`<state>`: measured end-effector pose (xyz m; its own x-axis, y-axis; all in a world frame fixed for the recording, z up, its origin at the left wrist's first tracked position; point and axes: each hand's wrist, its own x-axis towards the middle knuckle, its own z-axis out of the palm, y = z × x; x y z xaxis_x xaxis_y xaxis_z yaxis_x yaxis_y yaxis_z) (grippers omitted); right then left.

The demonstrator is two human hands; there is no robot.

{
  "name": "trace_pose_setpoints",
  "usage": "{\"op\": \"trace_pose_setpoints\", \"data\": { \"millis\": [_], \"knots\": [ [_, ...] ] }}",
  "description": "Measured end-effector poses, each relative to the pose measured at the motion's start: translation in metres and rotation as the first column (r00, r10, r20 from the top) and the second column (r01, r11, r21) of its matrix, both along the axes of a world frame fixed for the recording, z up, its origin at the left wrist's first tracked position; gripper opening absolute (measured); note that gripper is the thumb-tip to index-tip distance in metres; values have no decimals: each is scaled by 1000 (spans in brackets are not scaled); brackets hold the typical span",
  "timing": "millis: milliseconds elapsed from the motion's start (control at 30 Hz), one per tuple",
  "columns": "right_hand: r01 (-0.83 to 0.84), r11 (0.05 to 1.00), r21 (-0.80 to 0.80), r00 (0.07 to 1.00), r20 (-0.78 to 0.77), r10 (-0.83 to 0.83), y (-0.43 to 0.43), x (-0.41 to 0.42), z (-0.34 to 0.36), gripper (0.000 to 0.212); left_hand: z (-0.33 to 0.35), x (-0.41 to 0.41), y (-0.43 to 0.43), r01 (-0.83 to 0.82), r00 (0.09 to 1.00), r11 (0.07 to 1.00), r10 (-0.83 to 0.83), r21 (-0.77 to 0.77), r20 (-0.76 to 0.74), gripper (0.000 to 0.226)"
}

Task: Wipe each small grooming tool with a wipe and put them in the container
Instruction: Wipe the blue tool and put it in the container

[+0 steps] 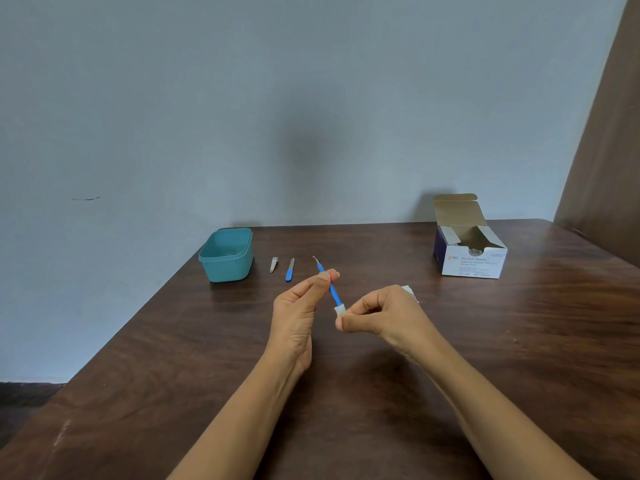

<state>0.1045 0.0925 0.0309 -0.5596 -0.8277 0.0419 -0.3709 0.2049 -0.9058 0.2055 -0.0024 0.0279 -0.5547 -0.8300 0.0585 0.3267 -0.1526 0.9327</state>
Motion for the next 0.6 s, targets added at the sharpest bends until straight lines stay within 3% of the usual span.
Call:
{"op": "trace_pose_setpoints", "data": {
  "millis": [67, 133, 267, 433, 600],
  "knots": [
    [20, 1000, 5, 997, -70, -20, -1, 1, -1, 9, -1, -1, 1, -16, 1000, 1000, 16, 7, -3, 8],
    [-20, 1000, -1, 999, -36, 20, -1, 0, 0, 5, -1, -1, 0, -24, 1000, 1000, 25, 18, -14, 8],
    [-154, 988, -20, 960, 235, 154, 6, -3, 9, 3, -1, 0, -2, -5, 999, 999, 6, 33, -38, 10],
    [-275, 961, 28, 872, 428, 236, 8, -5, 11, 11, 0, 1, -2, 35, 998, 999, -34, 17, -51, 14],
    [-253, 967, 41, 897, 385, 218, 7, -4, 9, 5, -2, 1, -3, 32, 998, 999, -32, 4, -49, 11]
  ]
}}
